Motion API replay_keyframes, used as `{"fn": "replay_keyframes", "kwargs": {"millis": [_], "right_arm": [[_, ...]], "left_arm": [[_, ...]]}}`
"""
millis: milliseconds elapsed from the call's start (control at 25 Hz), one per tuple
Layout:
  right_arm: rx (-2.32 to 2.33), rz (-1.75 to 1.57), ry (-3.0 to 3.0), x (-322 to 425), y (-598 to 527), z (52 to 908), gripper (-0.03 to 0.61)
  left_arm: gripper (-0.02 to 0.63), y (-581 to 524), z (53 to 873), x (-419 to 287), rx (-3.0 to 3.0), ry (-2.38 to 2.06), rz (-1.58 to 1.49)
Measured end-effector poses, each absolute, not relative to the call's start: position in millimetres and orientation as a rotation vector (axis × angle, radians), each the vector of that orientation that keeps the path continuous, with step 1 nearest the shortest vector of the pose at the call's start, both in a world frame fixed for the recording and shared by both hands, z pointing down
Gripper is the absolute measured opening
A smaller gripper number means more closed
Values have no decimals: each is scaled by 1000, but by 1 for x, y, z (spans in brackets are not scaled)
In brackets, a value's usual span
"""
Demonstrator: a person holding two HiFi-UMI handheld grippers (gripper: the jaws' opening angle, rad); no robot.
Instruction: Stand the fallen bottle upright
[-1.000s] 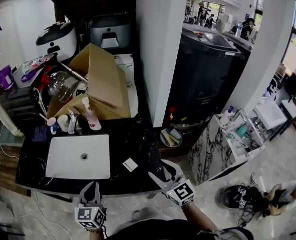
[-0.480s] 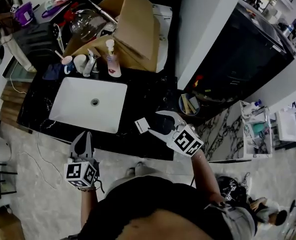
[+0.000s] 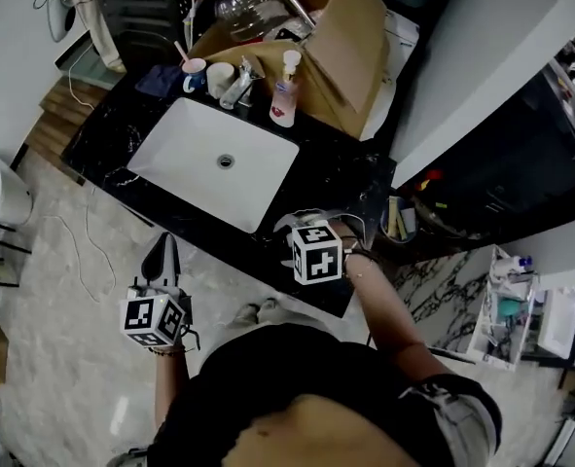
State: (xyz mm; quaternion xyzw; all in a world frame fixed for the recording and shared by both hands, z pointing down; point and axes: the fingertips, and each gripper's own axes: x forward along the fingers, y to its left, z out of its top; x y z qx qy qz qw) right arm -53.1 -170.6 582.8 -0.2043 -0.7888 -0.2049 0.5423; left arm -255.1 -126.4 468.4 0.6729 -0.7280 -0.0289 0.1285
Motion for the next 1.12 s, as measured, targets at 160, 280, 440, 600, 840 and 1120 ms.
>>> {"fn": "replay_keyframes", "kwargs": {"millis": [160, 280, 440, 600, 840, 1120], "right_arm": [[-535, -465, -1709, -68, -175, 602, 221], [-530, -453, -1629, -77, -181, 616, 216], [-530, -432, -1573, -81, -182, 631, 215], [-521, -480, -1574, -83, -183, 638, 166], [-498, -503, -1669, -78, -176, 626, 155], [-401, -447, -1941, -62, -189, 591, 152]], "left_arm": [[2, -93, 475, -279, 1802, -2230, -102], [2, -70, 483, -292, 1715, -2273, -104], [2, -52, 486, -304, 1640, -2299, -147], [2, -52, 487, -309, 1636, -2296, -157], [2, -78, 489, -302, 1704, -2228, -179], [2, -105, 484, -288, 1808, -2160, -155]]}}
